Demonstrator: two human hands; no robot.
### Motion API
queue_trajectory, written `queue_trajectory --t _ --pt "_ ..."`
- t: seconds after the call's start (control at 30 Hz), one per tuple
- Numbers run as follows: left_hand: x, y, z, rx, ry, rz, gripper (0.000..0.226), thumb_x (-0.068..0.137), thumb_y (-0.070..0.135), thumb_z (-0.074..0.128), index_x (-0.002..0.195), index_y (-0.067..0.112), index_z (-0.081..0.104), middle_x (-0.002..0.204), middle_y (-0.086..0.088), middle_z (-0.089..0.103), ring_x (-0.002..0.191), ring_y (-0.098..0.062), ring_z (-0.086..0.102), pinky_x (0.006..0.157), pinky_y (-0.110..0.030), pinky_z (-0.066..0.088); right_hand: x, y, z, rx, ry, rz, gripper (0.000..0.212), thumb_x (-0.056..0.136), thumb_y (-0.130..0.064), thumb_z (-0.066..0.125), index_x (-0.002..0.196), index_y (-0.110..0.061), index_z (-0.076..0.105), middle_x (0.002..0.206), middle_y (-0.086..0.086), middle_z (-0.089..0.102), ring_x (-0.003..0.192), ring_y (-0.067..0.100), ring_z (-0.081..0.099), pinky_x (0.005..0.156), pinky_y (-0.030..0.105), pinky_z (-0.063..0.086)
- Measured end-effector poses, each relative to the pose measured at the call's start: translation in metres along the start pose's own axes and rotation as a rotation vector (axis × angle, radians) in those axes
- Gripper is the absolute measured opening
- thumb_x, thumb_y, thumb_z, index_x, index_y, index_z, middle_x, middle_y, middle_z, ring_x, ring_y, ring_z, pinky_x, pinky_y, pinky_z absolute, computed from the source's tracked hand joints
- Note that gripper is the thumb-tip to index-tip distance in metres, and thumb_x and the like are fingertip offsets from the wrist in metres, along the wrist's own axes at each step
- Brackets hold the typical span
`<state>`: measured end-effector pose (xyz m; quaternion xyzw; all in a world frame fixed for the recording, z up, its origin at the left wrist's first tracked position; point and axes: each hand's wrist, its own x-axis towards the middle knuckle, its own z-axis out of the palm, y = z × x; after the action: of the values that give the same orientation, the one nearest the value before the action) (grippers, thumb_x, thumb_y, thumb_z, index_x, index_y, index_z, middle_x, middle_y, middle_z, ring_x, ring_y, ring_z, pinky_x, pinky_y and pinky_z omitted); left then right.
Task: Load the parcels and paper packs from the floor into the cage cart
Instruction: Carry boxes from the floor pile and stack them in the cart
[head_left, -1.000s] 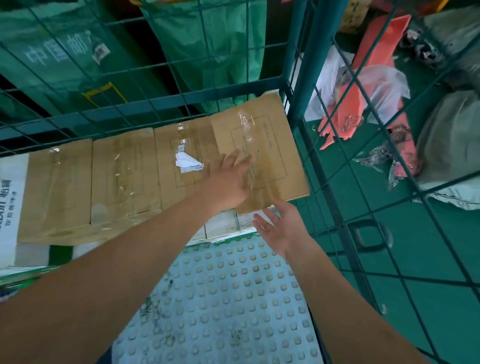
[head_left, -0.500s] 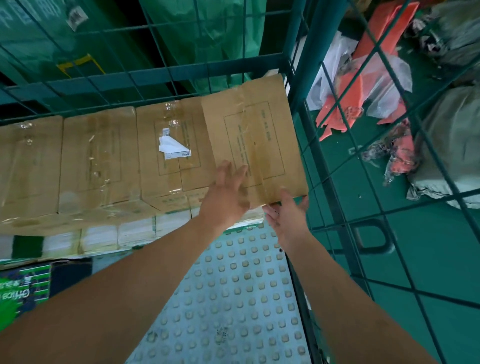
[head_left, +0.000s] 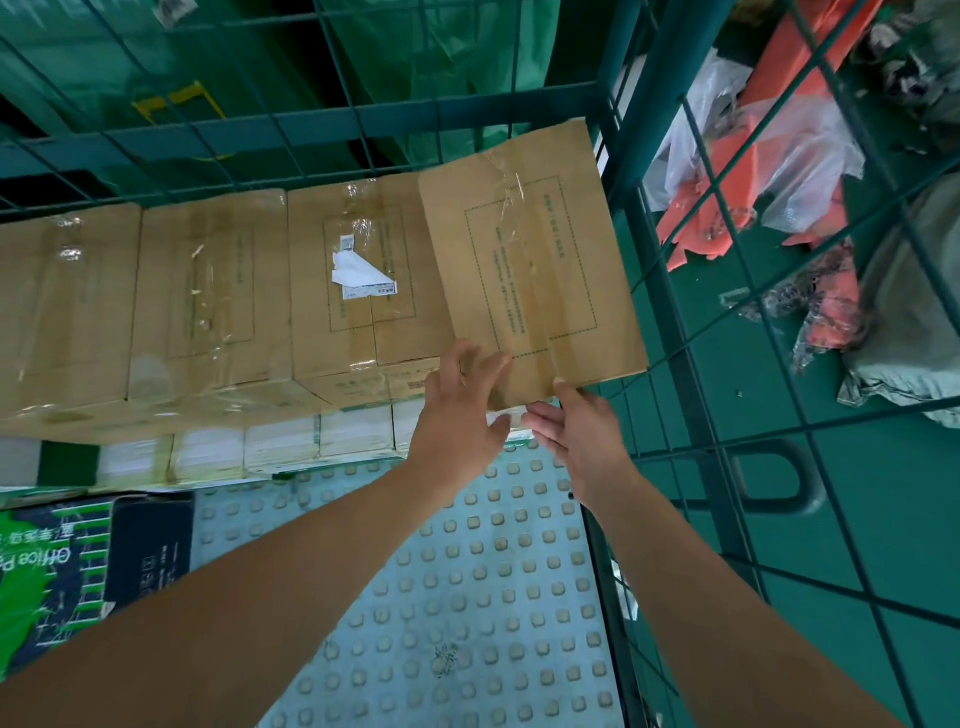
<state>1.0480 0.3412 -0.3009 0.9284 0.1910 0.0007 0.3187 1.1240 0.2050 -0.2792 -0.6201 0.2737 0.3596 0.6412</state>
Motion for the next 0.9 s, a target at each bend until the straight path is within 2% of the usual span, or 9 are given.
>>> queue_trajectory --t 0.07,0.2,0.37,0.5,0.6,0.7,0.73,0.8,0.9 --pt "0.007 0.005 -0.002 -0.148 0.031 -0.119 0.075 0.088 0.024 0.077 0.150 0.037 0.038 0.148 0.001 0.020 0.117 -0.021 0.054 0.082 -0.024 0.050 -0.001 -0.001 0.001 -0.030 -0.028 0.002 0.014 0.105 -0.030 0.056 0.110 -0.016 0.059 0.095 0.006 0.079 0.086 0.015 0.078 0.083 0.027 0.056" --pt "0.005 0.004 0.000 -0.311 0.009 -0.298 0.077 0.089 0.028 0.077 0.148 0.045 0.031 0.136 -0.001 0.027 0.097 -0.014 0.060 0.058 -0.007 0.043 -0.003 -0.002 0.011 -0.091 -0.028 -0.032 0.027 0.108 -0.028 0.052 0.089 -0.012 0.062 0.087 0.003 0.077 0.078 0.011 0.074 0.084 0.027 0.059" --pt "-0.016 -0.004 0.002 -0.256 -0.019 -0.252 0.068 0.093 0.033 0.073 0.147 0.045 0.034 0.126 0.004 0.036 0.092 0.002 0.060 0.055 -0.021 0.052 -0.002 0.014 0.017 -0.003 -0.015 -0.018 0.028 0.108 -0.030 0.052 0.110 -0.004 0.063 0.091 0.006 0.073 0.061 0.010 0.062 0.082 0.027 0.057" --pt "-0.029 -0.003 0.006 -0.222 0.002 -0.180 0.057 0.094 0.035 0.070 0.144 0.038 0.042 0.126 0.008 0.038 0.094 0.002 0.060 0.067 -0.028 0.055 -0.006 0.020 0.012 0.037 -0.038 -0.015 0.018 0.108 -0.019 0.051 0.111 -0.004 0.060 0.071 0.000 0.064 0.055 0.011 0.054 0.068 0.023 0.051" --pt "-0.029 -0.004 0.008 -0.249 0.006 -0.203 0.051 0.095 0.036 0.070 0.138 0.039 0.044 0.123 0.011 0.043 0.095 -0.001 0.062 0.066 -0.027 0.052 -0.010 0.019 0.003 -0.010 -0.033 -0.008 0.021 0.105 -0.029 0.056 0.109 -0.010 0.062 0.081 -0.001 0.071 0.070 0.010 0.066 0.075 0.024 0.054" --pt "-0.017 -0.002 0.008 -0.459 -0.022 -0.466 0.047 0.096 0.039 0.067 0.133 0.039 0.038 0.116 0.007 0.053 0.085 -0.011 0.065 0.055 -0.028 0.051 0.003 0.008 -0.015 0.038 0.125 0.014 0.047 0.099 -0.047 0.064 0.133 -0.018 0.050 0.103 0.002 0.071 0.098 0.014 0.072 0.098 0.037 0.056" --pt "-0.010 -0.001 0.009 -0.556 -0.036 -0.598 0.046 0.097 0.041 0.065 0.132 0.036 0.035 0.114 0.003 0.057 0.081 -0.015 0.065 0.059 -0.034 0.057 0.007 0.003 -0.021 0.073 0.167 0.016 0.057 0.097 -0.050 0.065 0.142 -0.024 0.039 0.104 0.003 0.067 0.103 0.017 0.070 0.102 0.040 0.053" --pt "0.005 0.001 0.011 -0.732 -0.088 -0.842 0.050 0.098 0.048 0.061 0.136 0.027 0.036 0.112 -0.002 0.060 0.085 -0.017 0.065 0.088 -0.046 0.061 0.013 -0.005 -0.029 0.097 0.180 0.013 0.070 0.097 -0.055 0.062 0.153 -0.041 0.023 0.102 -0.002 0.060 0.105 0.021 0.068 0.103 0.040 0.052" --pt "0.021 0.004 0.014 -0.918 -0.182 -0.961 0.056 0.096 0.057 0.059 0.139 0.023 0.047 0.128 0.002 0.056 0.098 -0.013 0.060 0.099 -0.039 0.058 0.020 -0.006 -0.030 -0.004 0.161 -0.045 0.063 0.098 -0.059 0.057 0.151 -0.047 0.026 0.112 -0.006 0.062 0.100 0.021 0.072 0.098 0.040 0.056"
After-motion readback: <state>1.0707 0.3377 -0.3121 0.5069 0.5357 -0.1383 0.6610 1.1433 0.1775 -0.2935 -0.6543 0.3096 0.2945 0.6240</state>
